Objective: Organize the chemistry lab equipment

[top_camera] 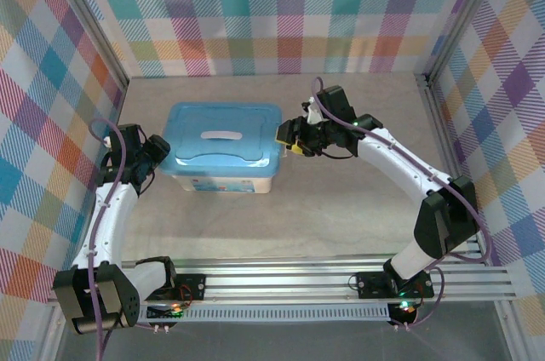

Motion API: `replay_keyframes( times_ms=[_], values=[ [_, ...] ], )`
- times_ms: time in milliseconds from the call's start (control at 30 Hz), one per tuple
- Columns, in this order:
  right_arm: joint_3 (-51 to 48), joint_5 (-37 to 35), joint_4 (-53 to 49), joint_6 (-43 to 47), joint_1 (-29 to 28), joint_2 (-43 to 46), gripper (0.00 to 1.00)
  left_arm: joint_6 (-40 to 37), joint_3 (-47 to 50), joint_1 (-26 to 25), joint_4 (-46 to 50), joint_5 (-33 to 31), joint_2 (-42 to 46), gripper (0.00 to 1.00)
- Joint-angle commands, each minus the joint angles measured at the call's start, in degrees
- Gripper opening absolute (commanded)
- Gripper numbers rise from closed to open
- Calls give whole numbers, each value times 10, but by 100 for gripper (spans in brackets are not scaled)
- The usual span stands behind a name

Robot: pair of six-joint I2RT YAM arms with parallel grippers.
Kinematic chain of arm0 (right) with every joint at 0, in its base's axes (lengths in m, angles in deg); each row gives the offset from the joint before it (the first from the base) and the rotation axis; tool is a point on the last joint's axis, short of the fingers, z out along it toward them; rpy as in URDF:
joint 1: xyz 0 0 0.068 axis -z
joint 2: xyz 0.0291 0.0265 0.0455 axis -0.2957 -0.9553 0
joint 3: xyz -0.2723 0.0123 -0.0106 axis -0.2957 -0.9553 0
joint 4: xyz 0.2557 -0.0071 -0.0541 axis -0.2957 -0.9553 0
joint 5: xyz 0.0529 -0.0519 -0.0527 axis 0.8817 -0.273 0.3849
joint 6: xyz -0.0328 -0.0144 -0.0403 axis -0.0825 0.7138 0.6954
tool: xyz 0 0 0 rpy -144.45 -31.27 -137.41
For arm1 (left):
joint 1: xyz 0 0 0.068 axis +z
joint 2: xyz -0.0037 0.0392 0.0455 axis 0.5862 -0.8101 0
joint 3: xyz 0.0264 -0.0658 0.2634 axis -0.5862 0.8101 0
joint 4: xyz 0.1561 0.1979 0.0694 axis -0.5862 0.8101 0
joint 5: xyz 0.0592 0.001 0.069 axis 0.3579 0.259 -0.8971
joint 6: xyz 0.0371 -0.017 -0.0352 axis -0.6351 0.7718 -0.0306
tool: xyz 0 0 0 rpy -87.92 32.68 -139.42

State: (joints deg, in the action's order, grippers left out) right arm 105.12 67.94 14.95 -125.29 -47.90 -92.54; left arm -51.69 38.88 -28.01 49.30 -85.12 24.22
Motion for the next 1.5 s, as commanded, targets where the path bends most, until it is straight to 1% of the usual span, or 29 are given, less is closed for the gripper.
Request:
replay_keyframes(
  times_ms=[0, 167, 300, 367, 400, 500, 600, 700, 733, 800, 867, 967, 1033, 1133, 1233, 1300, 1467],
  values=[
    [23, -32, -32, 30, 0, 16, 52, -23, -4, -10, 58, -6, 10, 57],
    [33, -64, -63, 59, -8, 19, 52, -23, -19, -9, 65, -10, 1, 57],
    [33, -78, -77, 78, -13, 24, 59, -27, -39, -5, 68, -19, -4, 59],
    [30, -81, -80, 85, -15, 23, 63, -27, -48, 5, 64, -10, -15, 59],
    [28, -83, -80, 86, -16, 21, 65, -23, -50, 15, 57, 5, -22, 59],
    [18, -80, -71, 83, -16, 16, 66, -8, -46, 50, 22, 81, -43, 59],
    [12, -74, -59, 78, -16, 9, 67, 11, -34, 69, -24, 132, -48, 59],
    [12, -73, -50, 75, -16, 1, 67, 20, -32, 75, -63, 159, -55, 59],
    [12, -73, -48, 74, -16, -1, 68, 19, -33, 76, -71, 165, -59, 59],
    [9, -72, -37, 71, -16, -4, 74, 19, -35, 83, -88, 192, -73, 59],
    [7, -71, -32, 68, -16, -5, 76, 21, -34, 84, -118, 212, -82, 59],
    [10, -70, -31, 67, -15, -12, 76, 23, -32, 84, -143, 237, -96, 64],
    [13, -70, -31, 68, -15, -18, 77, 18, -34, 102, -143, 243, -107, 67],
    [11, -66, -27, 66, -15, -20, 77, 3, -39, 107, -135, 248, -119, 77],
    [9, -66, -25, 66, -15, -20, 77, -6, -35, 114, -125, 237, -115, 79],
    [6, -66, -24, 66, -15, -20, 77, -5, -26, 116, -138, 239, -109, 83],
    [5, -65, -22, 66, -15, -27, 77, 25, -2, 118, -194, 287, -127, 85]
  ],
)
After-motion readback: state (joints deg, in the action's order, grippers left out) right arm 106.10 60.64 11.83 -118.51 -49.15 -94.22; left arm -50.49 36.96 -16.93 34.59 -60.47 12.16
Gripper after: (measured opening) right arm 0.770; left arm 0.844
